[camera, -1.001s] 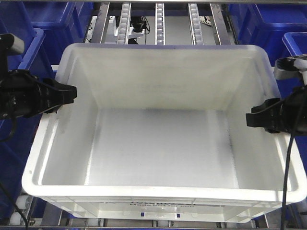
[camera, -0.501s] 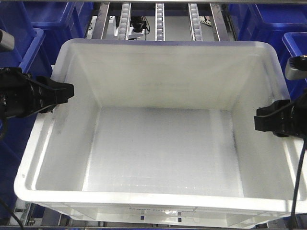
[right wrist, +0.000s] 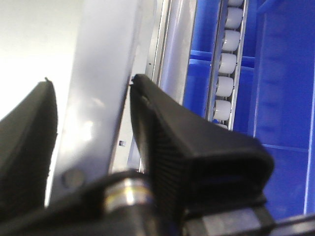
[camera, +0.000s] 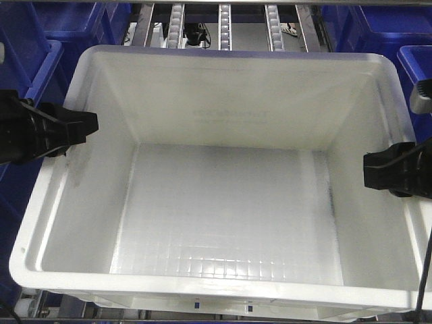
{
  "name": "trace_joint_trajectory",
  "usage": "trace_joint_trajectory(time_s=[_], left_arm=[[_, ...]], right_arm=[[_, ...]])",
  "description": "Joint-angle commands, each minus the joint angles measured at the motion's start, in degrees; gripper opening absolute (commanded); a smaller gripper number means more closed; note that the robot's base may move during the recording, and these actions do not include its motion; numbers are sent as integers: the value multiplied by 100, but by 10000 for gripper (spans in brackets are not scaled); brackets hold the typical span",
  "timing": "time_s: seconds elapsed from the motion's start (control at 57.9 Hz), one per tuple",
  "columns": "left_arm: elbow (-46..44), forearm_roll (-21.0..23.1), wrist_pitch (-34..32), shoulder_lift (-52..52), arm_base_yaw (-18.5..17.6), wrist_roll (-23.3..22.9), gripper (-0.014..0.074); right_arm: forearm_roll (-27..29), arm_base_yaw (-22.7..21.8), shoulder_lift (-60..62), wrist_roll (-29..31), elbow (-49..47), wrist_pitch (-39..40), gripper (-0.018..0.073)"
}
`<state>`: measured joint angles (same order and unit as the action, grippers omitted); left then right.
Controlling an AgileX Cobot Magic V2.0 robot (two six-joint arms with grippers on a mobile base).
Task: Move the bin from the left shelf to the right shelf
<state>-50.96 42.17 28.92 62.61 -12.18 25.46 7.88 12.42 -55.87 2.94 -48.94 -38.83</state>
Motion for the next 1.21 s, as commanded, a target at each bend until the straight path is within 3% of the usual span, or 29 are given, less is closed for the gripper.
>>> trace_joint_trajectory(time_s=[0.0, 1.191], left_arm=[[-242, 617, 124, -249, -100, 128, -3], [-237, 618, 153, -365, -100, 134, -3]], right_arm=[[424, 13, 89, -44, -254, 750, -4], [538, 13, 218, 212, -248, 1093, -4]])
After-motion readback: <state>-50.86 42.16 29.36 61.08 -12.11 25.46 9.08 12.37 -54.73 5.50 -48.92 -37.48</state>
